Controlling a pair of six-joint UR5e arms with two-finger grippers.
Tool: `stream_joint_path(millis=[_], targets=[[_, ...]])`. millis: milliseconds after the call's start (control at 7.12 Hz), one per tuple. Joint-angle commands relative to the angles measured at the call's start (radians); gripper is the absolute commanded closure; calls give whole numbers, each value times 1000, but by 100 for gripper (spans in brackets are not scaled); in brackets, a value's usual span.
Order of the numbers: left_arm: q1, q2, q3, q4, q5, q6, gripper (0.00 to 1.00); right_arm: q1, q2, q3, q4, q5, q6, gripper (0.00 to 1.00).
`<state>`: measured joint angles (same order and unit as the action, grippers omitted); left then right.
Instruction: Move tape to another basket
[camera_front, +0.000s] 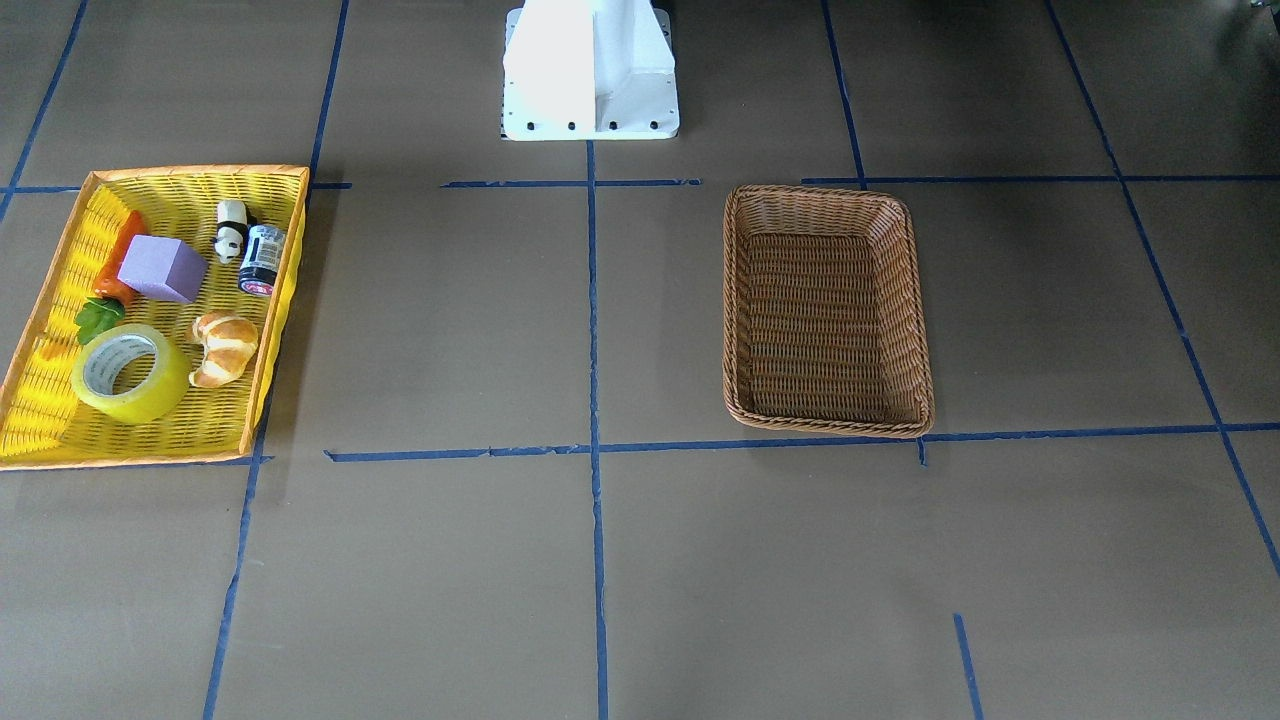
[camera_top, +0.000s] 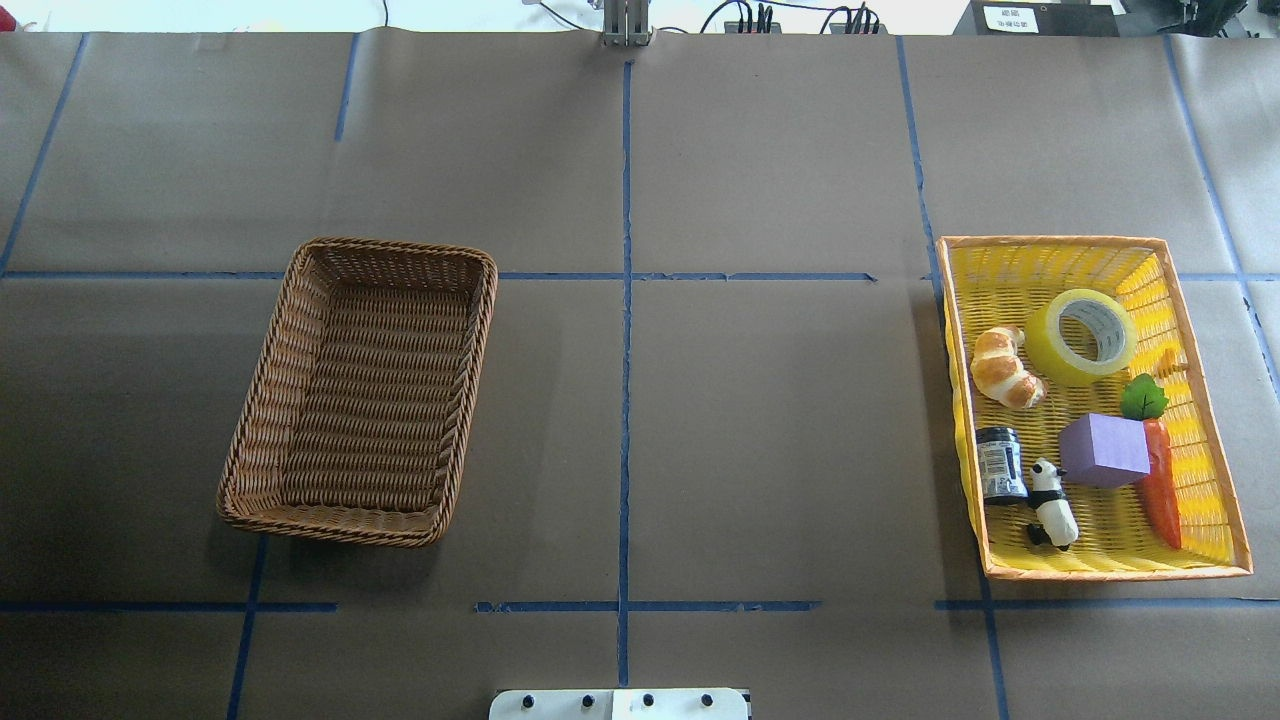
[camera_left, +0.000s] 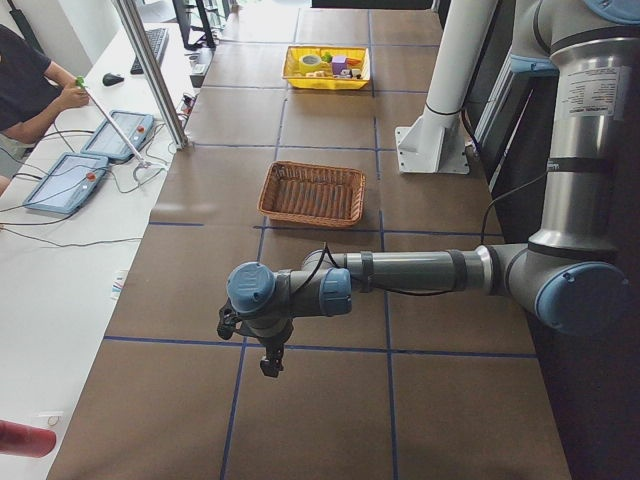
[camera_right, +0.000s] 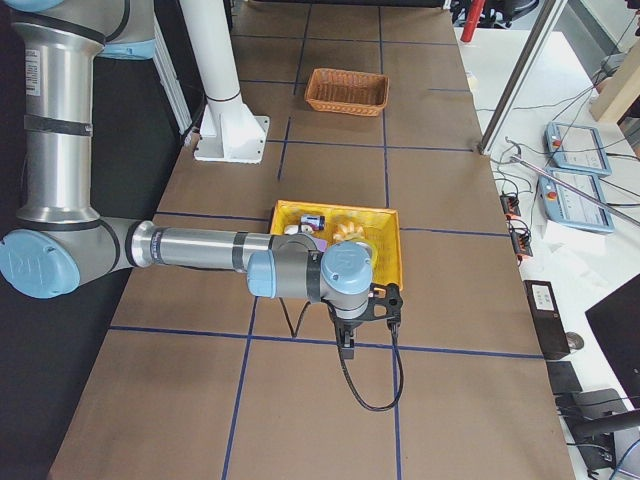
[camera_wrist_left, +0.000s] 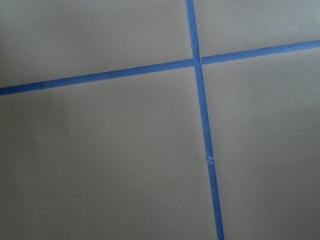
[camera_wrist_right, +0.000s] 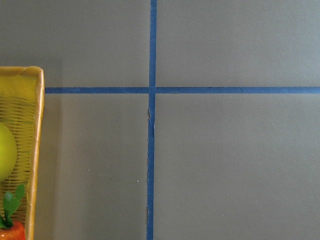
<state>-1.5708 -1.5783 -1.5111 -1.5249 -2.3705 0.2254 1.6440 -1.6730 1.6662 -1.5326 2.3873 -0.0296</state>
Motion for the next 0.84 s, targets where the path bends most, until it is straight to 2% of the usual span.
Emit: stream_joint_path(millis=[0, 702], targets=[[0, -2, 0, 0, 0, 2, 0, 0, -5, 0, 3, -10, -4, 0], [0, -3, 0, -1, 0, 5, 0, 0, -5, 6, 3, -2, -1, 0]])
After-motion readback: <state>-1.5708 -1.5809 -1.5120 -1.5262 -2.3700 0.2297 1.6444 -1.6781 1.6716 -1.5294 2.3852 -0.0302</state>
